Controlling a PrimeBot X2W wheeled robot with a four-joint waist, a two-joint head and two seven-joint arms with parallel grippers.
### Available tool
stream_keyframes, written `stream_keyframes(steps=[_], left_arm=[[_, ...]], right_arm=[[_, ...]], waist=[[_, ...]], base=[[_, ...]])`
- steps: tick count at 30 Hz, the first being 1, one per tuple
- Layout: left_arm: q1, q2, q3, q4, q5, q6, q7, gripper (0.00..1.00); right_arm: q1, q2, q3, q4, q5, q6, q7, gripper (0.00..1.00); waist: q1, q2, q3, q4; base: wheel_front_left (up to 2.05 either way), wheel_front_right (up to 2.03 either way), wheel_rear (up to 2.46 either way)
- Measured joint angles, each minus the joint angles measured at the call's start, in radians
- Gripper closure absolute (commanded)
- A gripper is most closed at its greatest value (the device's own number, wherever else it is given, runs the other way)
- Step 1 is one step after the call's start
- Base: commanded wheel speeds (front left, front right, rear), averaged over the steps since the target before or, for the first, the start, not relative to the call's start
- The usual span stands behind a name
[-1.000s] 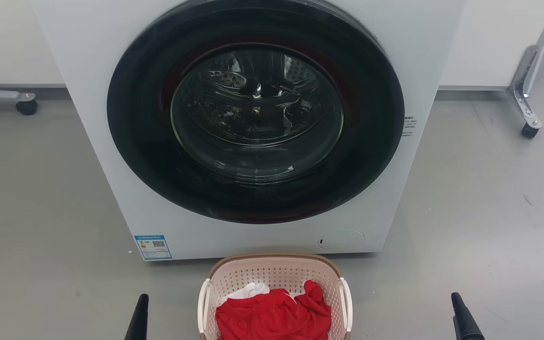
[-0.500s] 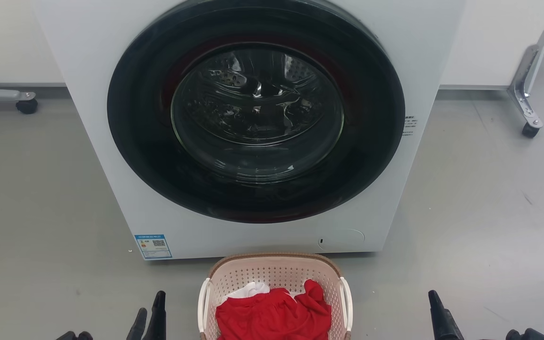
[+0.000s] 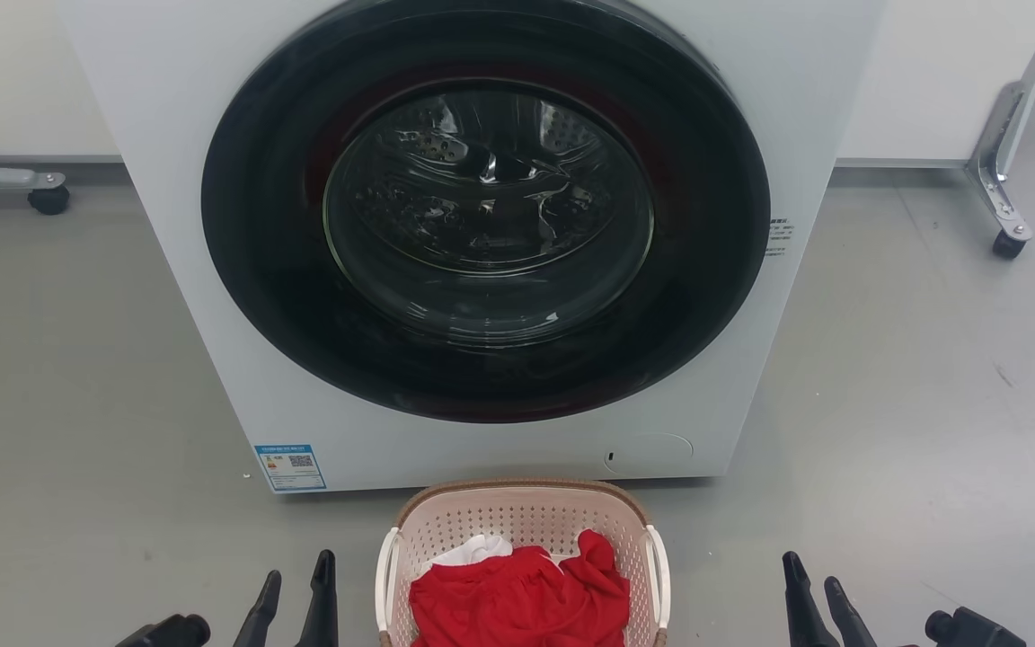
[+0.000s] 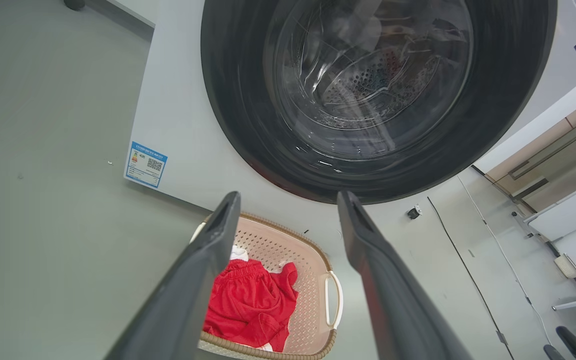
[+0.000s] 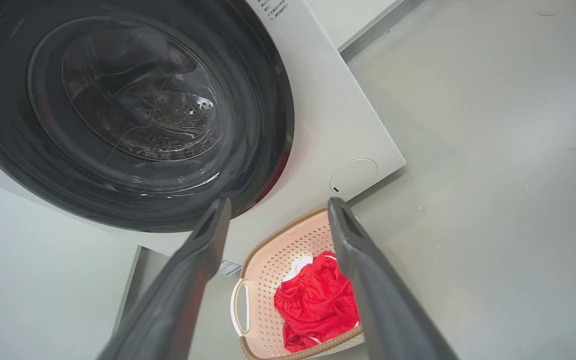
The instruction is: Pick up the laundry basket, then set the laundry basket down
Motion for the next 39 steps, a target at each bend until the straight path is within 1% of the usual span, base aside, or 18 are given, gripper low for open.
stream_keyframes(steps=[10, 12, 17, 19, 22, 35, 36, 39], left_arm=[[0.003, 0.008, -0.031, -0.007, 0.165, 0.024, -0.038, 0.00], [0.004, 0.009, -0.036, -0.008, 0.195, 0.031, -0.045, 0.00], [0.010, 0.010, -0.047, -0.013, 0.269, 0.042, -0.061, 0.00], [0.012, 0.011, -0.053, -0.016, 0.308, 0.048, -0.071, 0.00], [0.012, 0.011, -0.058, -0.018, 0.334, 0.052, -0.081, 0.00], [0.015, 0.013, -0.082, -0.034, 0.523, 0.083, -0.127, 0.00], [0.017, 0.013, -0.088, -0.036, 0.558, 0.092, -0.132, 0.00], [0.017, 0.013, -0.091, -0.040, 0.596, 0.094, -0.145, 0.00]], right_arm=[[0.000, -0.002, 0.041, -0.008, -0.156, -0.026, -0.038, 0.00], [0.000, -0.003, 0.050, -0.009, -0.184, -0.026, -0.044, 0.00], [0.000, -0.003, 0.069, -0.011, -0.256, -0.043, -0.063, 0.00], [0.000, -0.003, 0.077, -0.013, -0.284, -0.044, -0.070, 0.00], [0.000, -0.003, 0.086, -0.013, -0.311, -0.052, -0.078, 0.00], [0.000, -0.003, 0.137, -0.022, -0.489, -0.080, -0.128, 0.00], [0.000, -0.004, 0.146, -0.024, -0.522, -0.088, -0.134, 0.00], [0.000, -0.004, 0.158, -0.028, -0.556, -0.097, -0.144, 0.00]], waist=[[0.0000, 0.0000, 0.003, 0.000], [0.0001, 0.0000, 0.003, 0.001], [0.0000, 0.0000, 0.004, 0.001], [0.0000, 0.0000, 0.005, 0.001], [0.0000, 0.0000, 0.005, 0.001], [0.0001, 0.0000, 0.006, 0.000], [0.0000, 0.0000, 0.006, 0.000], [0.0000, 0.0000, 0.006, 0.000]], base=[[0.00, 0.00, 0.00], [0.00, 0.00, 0.00], [0.00, 0.00, 0.00], [0.00, 0.00, 0.00], [0.00, 0.00, 0.00], [0.00, 0.00, 0.00], [0.00, 0.00, 0.00], [0.00, 0.00, 0.00]])
